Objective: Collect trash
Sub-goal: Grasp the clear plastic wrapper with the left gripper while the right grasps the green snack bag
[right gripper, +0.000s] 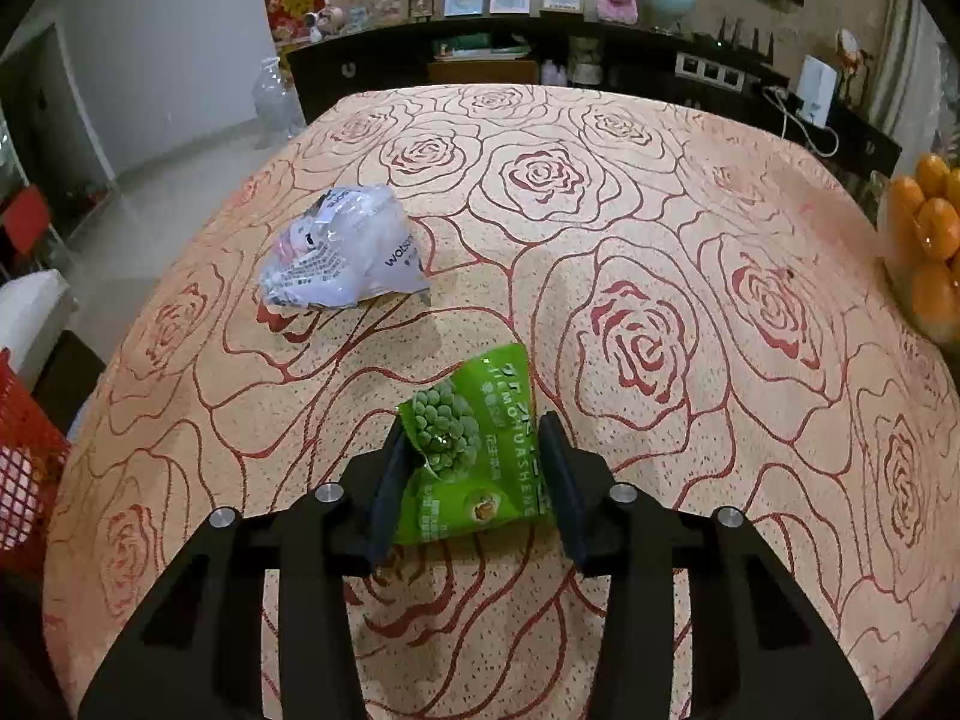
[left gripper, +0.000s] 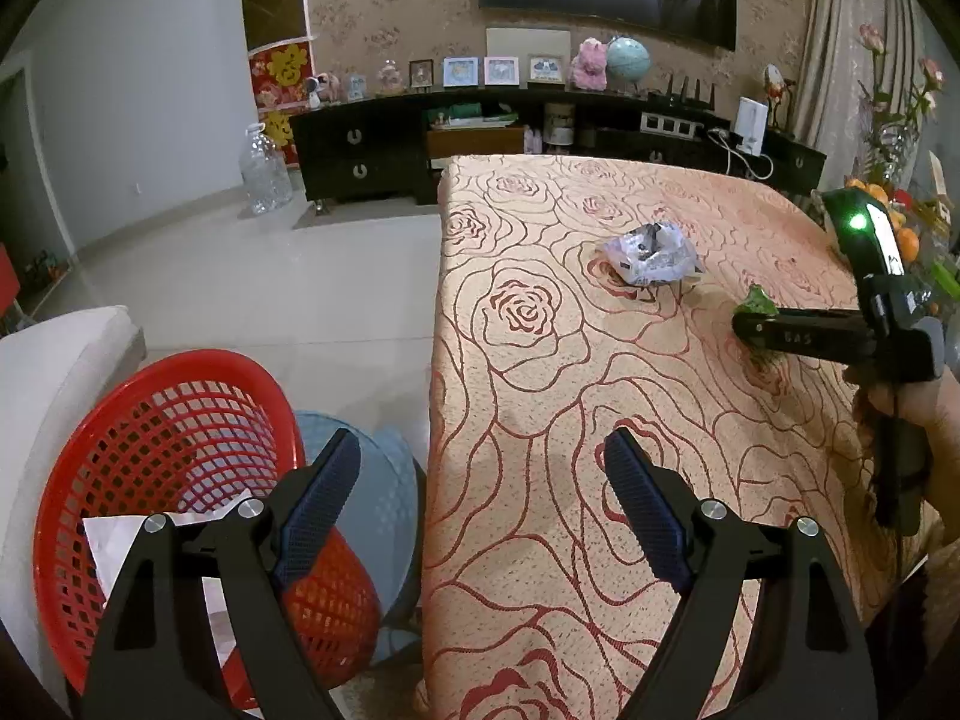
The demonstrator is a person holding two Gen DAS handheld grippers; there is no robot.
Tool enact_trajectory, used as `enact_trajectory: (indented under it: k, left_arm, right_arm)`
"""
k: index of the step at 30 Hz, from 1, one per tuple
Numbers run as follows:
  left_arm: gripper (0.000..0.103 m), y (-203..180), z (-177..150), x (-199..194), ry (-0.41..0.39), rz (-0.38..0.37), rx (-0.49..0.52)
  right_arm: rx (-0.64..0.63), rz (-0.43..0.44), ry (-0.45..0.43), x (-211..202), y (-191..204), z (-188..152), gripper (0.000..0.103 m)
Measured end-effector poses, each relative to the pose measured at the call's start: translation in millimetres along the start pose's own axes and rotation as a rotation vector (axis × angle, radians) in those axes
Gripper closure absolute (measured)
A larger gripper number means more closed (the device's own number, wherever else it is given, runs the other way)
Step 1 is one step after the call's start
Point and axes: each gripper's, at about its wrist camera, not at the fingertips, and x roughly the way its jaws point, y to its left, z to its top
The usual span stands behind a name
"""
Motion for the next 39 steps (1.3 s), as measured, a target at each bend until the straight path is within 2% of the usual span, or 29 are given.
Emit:
enact_trajectory:
  k: [5,10,16,19,23,26,34,39]
  left_arm:
    - [0.023,-2,4,13,0.023,0.022,0.012]
    - [0.023,-3,21,29,0.058,-0.003,-0.033]
    - [0.022,-28,54,50,0.040,-0.039,0.019]
    - [0.022,-47,81,68,0.031,-0.091,0.033]
    - [0.022,-76,106,92,0.017,-0.147,0.102]
    - [0.022,-99,119,118,0.045,-0.168,0.186]
    - [0.022,-139,118,175,0.121,-0.180,0.332]
    - [0.023,-155,119,188,0.124,-0.184,0.395]
  right_arm:
    - [-0.019,0.026,0.032,-8,-1,3,0.064]
    - [-0.070,0.033,-0.003,-34,-2,10,0.064]
    - [0.041,0.076,-0.019,-45,-26,5,0.064]
    - [0.076,0.076,-0.006,-45,-39,2,0.064]
    - [0.130,0.071,0.006,-43,-55,2,0.064]
    - [0.154,0.071,0.008,-43,-61,5,0.064]
    - [0.201,0.086,0.025,-45,-64,6,0.064]
    - [0.214,0.090,0.035,-44,-62,4,0.064]
